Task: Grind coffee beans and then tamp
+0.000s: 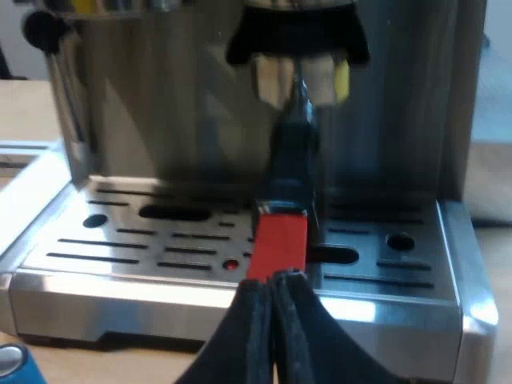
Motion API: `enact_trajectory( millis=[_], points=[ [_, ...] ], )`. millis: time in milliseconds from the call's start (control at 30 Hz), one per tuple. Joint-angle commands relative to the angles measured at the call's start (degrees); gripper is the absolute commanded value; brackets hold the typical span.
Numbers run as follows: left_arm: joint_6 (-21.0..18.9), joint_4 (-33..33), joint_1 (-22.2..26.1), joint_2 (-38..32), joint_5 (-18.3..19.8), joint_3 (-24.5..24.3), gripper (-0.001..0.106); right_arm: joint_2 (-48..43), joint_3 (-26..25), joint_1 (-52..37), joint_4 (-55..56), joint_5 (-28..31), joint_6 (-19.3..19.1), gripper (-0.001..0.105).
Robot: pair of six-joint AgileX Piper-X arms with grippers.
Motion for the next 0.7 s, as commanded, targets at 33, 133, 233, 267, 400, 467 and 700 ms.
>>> enact_trajectory(
  millis=[33,133,233,267,400,467,700],
  points=[
    [0.04,-1.17,-0.23,-0.06,0.68,-0.03,0.063,-2.47,-0.50,0.71,0.02,0.62,-6.02,0.000],
    [0.04,-1.17,-0.23,-0.06,0.68,-0.03,0.063,-3.45,-0.50,0.98,0.02,0.00,-7.06,0.004],
    [0.04,-1.17,-0.23,-0.06,0.68,-0.03,0.063,-4.79,-0.50,1.27,0.02,-0.76,-7.05,0.026],
    [0.04,-1.17,-0.23,-0.06,0.68,-0.03,0.063,-4.85,-0.50,1.27,0.02,-1.13,-7.05,0.029],
    [0.04,-1.17,-0.23,-0.06,0.68,-0.03,0.063,-5.40,-0.50,1.27,-0.17,-2.00,-7.05,0.054],
    [0.04,-1.17,-0.23,-0.06,0.68,-0.03,0.063,-5.40,-0.67,1.27,-0.17,-2.87,-7.05,0.054],
    [0.04,-1.17,-0.23,-0.06,0.68,-0.03,0.063,-5.40,-1.34,1.15,-1.39,-5.99,-7.05,0.054]
  ],
)
